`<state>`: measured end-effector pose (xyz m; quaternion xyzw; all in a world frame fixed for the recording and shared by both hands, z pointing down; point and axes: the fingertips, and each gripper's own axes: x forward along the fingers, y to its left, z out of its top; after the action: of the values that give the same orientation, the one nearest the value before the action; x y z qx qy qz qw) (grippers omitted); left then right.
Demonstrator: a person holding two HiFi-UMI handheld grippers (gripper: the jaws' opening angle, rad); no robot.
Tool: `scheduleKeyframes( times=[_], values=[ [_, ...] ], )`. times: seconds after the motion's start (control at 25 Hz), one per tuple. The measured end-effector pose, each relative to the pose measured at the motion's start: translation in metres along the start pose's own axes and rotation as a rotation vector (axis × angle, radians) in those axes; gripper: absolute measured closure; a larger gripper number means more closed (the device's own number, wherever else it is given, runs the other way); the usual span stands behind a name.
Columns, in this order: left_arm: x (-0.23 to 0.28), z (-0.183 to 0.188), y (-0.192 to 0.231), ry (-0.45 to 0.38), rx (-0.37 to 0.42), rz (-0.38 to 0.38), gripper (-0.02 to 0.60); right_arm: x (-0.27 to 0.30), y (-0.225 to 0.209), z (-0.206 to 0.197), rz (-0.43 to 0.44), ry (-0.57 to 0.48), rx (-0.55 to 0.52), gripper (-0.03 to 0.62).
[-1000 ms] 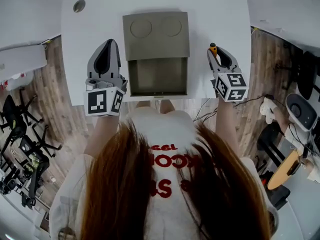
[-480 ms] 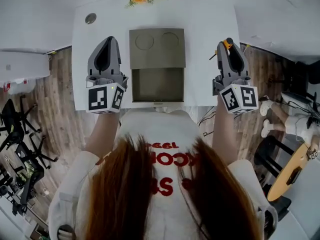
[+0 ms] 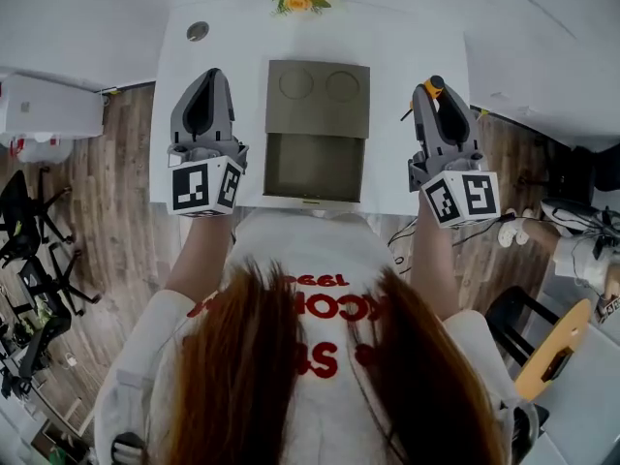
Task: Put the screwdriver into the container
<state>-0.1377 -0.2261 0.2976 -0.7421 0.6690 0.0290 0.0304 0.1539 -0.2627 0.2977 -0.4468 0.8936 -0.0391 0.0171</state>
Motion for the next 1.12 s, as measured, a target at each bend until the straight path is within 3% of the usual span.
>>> scheduleKeyframes(
  times=[0.2, 0.32, 0.56, 0.76, 0.92, 1.12],
  values=[
    [-0.014, 0.003, 0.023, 0.000, 0.010, 0.071, 0.575, 0.030, 0.031, -0.001, 0.113, 0.003, 0.006, 0.482],
    [-0.027, -0.001, 0.037, 0.015, 0.003, 0.108, 0.575, 0.046, 0.056, -0.017, 0.183, 0.059, 0.025, 0.482],
    [-0.053, -0.038, 0.027, 0.089, -0.034, 0.131, 0.575, 0.041, 0.093, -0.108, 0.336, 0.350, 0.096, 0.482],
    [-0.063, -0.062, 0.026, 0.169, -0.064, 0.131, 0.575, 0.028, 0.119, -0.177, 0.413, 0.595, 0.067, 0.482],
    [-0.066, -0.072, 0.030, 0.203, -0.073, 0.128, 0.575, 0.020, 0.131, -0.216, 0.435, 0.734, 0.080, 0.482],
    [-0.074, -0.082, 0.036, 0.240, -0.074, 0.131, 0.575, 0.008, 0.152, -0.259, 0.472, 0.860, -0.021, 0.482]
  ],
)
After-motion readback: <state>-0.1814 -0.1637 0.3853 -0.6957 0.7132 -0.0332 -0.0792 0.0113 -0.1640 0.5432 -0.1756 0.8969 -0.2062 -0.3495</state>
